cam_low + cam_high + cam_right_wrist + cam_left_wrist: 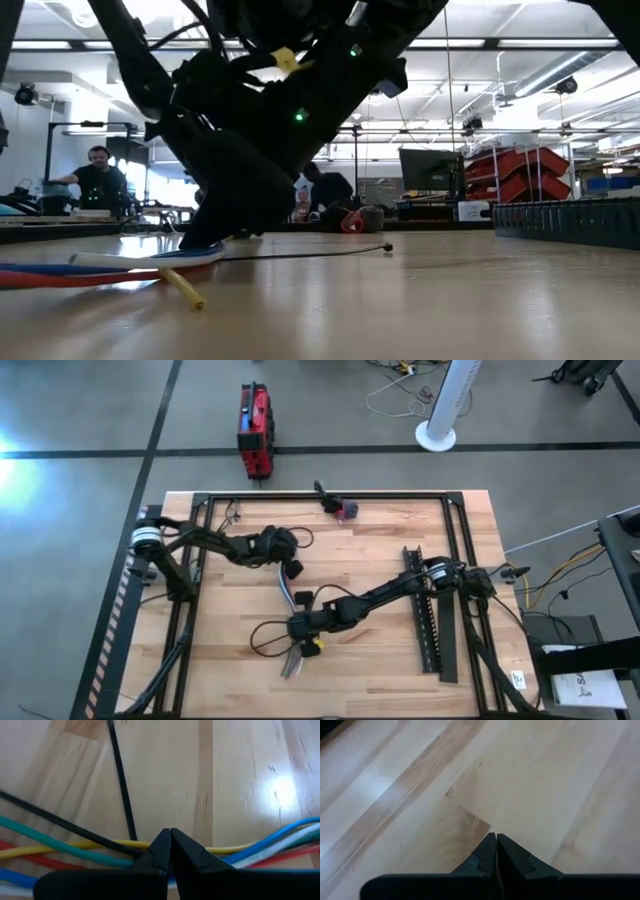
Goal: Ziptie cables
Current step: Close the cables together using a zip tie
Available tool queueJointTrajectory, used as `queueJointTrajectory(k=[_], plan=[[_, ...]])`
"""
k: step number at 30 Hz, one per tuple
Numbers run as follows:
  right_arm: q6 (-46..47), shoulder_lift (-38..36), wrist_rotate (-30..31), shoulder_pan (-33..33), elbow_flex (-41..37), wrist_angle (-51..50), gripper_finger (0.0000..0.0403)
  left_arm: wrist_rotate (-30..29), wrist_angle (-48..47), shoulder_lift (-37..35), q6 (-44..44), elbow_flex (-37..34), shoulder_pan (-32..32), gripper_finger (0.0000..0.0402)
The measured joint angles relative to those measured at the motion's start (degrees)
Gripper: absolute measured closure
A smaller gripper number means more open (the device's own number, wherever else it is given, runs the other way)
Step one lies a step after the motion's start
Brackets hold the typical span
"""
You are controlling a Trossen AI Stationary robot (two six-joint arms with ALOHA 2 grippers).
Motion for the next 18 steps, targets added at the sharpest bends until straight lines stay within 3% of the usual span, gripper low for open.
queueJointTrajectory(k=[18], plan=[[3.98,-0.9,0.42,-0.22,-0.02,-3.6,0.0403,-0.85,-22.38,-11.0,-3.45,-3.14,1.42,0.0402]])
